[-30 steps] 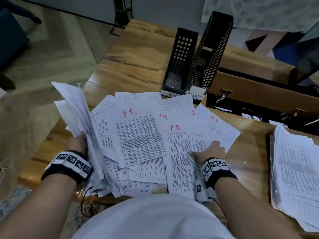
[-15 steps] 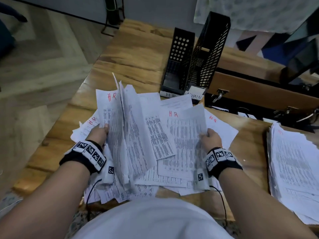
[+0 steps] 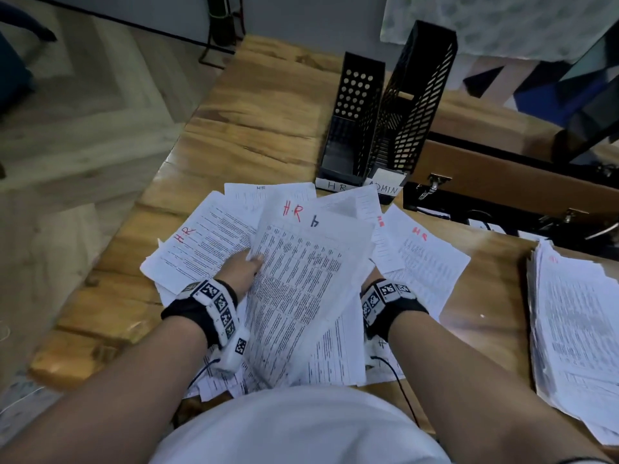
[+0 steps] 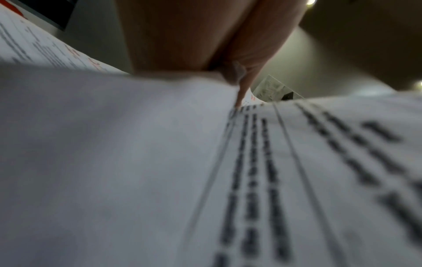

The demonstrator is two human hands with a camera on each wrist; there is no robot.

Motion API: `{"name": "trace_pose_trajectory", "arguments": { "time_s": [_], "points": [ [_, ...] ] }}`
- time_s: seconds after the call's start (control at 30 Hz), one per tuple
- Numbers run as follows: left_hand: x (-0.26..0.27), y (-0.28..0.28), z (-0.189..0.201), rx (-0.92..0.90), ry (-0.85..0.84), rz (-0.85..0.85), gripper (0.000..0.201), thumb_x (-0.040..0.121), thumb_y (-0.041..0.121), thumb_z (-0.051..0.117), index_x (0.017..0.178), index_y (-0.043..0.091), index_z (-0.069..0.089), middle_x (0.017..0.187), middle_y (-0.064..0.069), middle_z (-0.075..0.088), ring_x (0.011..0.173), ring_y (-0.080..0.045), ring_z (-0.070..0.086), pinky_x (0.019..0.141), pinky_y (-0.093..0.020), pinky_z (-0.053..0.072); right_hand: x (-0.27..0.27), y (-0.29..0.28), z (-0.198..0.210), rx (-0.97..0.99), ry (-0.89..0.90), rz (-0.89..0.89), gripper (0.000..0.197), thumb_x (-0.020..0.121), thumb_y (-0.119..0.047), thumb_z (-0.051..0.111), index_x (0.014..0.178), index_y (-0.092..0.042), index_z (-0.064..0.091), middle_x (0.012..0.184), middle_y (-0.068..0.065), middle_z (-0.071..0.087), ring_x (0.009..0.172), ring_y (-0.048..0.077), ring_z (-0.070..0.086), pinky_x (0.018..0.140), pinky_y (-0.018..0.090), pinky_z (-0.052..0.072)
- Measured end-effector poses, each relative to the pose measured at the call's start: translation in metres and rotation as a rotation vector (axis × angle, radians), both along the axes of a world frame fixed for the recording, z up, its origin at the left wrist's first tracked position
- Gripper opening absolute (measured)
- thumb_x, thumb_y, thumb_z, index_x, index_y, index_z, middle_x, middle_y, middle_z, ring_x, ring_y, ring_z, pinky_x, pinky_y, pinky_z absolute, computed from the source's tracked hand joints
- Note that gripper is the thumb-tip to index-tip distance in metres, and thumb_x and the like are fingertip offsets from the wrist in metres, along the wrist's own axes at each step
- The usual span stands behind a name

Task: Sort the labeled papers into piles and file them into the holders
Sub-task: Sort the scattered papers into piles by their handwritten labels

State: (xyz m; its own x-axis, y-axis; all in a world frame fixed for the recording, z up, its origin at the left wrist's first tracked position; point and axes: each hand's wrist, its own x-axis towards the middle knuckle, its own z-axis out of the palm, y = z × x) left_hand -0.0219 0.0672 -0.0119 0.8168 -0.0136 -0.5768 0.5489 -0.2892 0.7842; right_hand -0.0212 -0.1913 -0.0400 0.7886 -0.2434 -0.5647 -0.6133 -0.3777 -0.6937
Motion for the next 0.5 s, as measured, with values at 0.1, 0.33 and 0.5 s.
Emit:
{"name": "trace_pose_trajectory", "arguments": {
  "time_s": [0.1,0.33,0.5],
  "points": [
    [0.003,0.010,-0.006,-0.005,0.002,0.043,0.024,0.091,0.038,0.049,0.091,0.018,0.062,0.102,-0.023,0.066,0.098,-0.040,0.062,0.094,-0.047,0.046,-0.008,0.013,0.041,0.056,-0.014,-0.047,0.030,0.096,-0.017,0.051,0.076,0.005,0.059,0.077,0.021,0.064,0.074,0.020,0.068,0.068,0.023,0.054],
    [0.009,0.003,-0.007,0.038,-0.039,0.146,0.029,0.097,0.027,0.044,0.119,0.014,0.058,0.108,-0.018,0.065,0.097,-0.036,0.062,0.091,-0.047,0.050,-0.025,0.004,0.037,0.212,0.060,-0.124,0.043,0.077,-0.040,0.062,0.104,-0.007,0.070,0.107,0.013,0.072,0.106,0.036,0.065,0.098,0.052,0.048],
    [0.005,-0.022,0.004,0.088,-0.056,0.051,0.025,0.099,0.024,0.042,0.123,0.020,0.045,0.107,-0.005,0.055,0.093,-0.026,0.055,0.076,-0.031,0.047,-0.042,0.009,0.040,0.310,0.113,-0.057,0.091,0.071,-0.074,0.063,0.144,-0.023,0.042,0.141,0.001,0.050,0.129,0.023,0.049,0.110,0.048,0.036]
  ]
}}
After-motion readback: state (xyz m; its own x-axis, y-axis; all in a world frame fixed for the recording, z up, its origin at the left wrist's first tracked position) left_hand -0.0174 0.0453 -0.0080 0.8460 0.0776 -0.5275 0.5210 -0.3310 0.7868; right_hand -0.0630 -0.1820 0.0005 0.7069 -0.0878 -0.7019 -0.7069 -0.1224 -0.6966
